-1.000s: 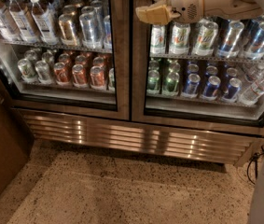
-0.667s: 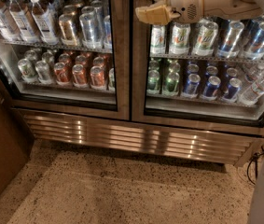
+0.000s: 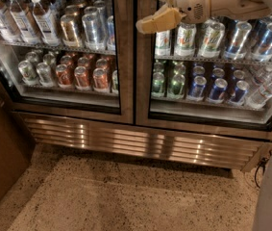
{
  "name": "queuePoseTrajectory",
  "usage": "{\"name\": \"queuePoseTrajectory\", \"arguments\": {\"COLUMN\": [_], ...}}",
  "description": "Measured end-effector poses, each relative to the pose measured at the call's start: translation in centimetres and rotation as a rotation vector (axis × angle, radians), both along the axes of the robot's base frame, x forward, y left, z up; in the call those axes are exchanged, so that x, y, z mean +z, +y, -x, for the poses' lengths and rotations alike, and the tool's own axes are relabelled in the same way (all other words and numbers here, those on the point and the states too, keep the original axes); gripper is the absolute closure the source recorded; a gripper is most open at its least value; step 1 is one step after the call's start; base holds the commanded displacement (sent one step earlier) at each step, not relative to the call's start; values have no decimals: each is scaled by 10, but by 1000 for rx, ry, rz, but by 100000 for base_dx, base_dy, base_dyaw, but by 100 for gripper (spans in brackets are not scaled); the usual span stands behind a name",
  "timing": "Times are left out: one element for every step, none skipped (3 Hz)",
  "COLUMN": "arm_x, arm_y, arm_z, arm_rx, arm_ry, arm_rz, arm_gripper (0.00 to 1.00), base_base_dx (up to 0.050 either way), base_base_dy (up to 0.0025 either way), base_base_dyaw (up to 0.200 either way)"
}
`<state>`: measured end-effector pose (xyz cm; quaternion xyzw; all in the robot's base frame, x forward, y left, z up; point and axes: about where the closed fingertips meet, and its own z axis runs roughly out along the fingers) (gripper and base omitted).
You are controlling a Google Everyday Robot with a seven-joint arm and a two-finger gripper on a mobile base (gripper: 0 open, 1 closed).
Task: Open right fridge door
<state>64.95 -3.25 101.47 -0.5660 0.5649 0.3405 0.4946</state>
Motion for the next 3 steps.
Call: {"name": "queuePoseTrajectory", "arguments": {"arm_x": [3, 3, 5], "arm_y": [0, -3, -4], "arm_z": [0, -2, -3], "arm_rx": [11, 11, 22], "arm_ry": [-5, -5, -5], "arm_rz": [19, 19, 43], "arm_gripper": [0, 0, 0], "base_base_dx": [0, 0, 0], "base_base_dy": [0, 0, 0], "base_base_dyaw": [0, 0, 0]}}
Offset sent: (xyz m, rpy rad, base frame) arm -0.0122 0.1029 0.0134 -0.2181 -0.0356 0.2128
